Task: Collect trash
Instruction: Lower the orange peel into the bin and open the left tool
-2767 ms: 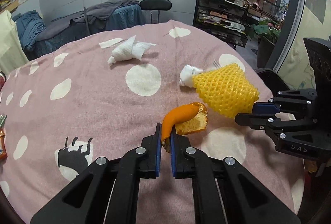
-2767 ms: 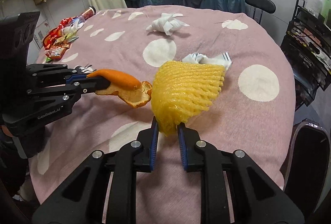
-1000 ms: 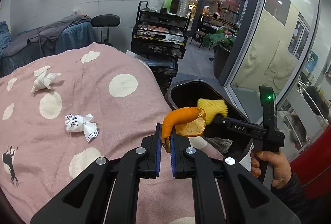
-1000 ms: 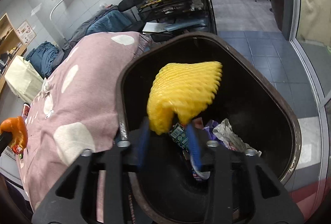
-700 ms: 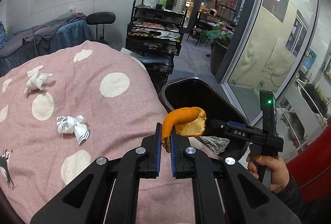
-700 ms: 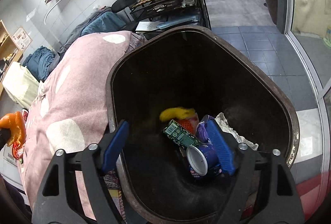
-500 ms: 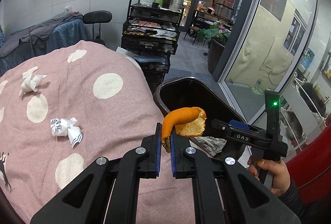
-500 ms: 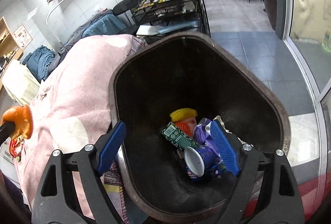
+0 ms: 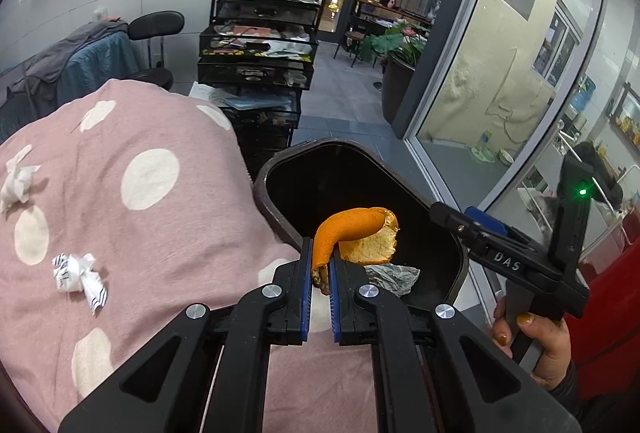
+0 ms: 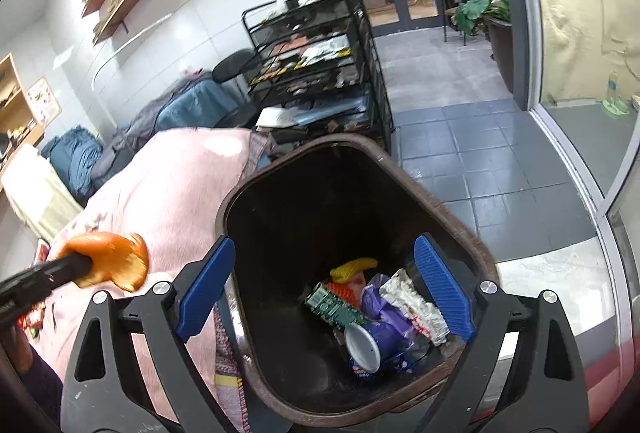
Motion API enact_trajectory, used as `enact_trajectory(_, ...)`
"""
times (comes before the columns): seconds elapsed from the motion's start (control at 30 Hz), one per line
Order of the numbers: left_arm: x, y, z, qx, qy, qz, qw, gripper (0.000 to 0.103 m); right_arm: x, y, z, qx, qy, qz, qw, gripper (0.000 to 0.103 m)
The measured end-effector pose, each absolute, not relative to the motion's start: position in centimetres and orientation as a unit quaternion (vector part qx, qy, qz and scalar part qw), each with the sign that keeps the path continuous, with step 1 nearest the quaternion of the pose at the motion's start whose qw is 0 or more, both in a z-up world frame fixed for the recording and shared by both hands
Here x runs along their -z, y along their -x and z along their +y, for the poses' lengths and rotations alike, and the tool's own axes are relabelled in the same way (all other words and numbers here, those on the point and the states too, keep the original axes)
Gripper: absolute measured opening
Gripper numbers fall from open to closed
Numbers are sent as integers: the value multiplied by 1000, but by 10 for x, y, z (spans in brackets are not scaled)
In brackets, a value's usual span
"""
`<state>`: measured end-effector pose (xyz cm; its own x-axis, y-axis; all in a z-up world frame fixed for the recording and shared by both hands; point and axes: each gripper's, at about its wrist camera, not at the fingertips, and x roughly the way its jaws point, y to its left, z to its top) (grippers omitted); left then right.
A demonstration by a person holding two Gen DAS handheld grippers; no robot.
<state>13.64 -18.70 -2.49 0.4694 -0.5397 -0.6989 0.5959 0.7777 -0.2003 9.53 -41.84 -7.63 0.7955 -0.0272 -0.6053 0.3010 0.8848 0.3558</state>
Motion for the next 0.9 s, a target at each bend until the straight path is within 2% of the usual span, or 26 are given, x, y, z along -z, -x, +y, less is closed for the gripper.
enact_trajectory(0.73, 61, -163, -266, 352, -98, 455, 812, 10, 78, -83, -451, 124, -247, 293, 915, 90)
enact_trajectory(0.77, 63, -163, -268, 350, -106, 459, 810, 17, 78, -83, -451, 125, -246, 294, 915, 90)
enact_trajectory(0.8, 66, -163, -268, 349, -110, 461, 809, 37, 79, -83, -451, 125, -246, 294, 915, 90)
enact_trajectory(0.87, 65, -161, -265, 347, -112, 455, 812, 64, 80, -83, -451, 125, -245, 295, 915, 90)
enact_trajectory(0.9, 64, -159, -263, 348, -110, 450, 815, 69, 80, -83, -450, 125, -244, 296, 915, 90)
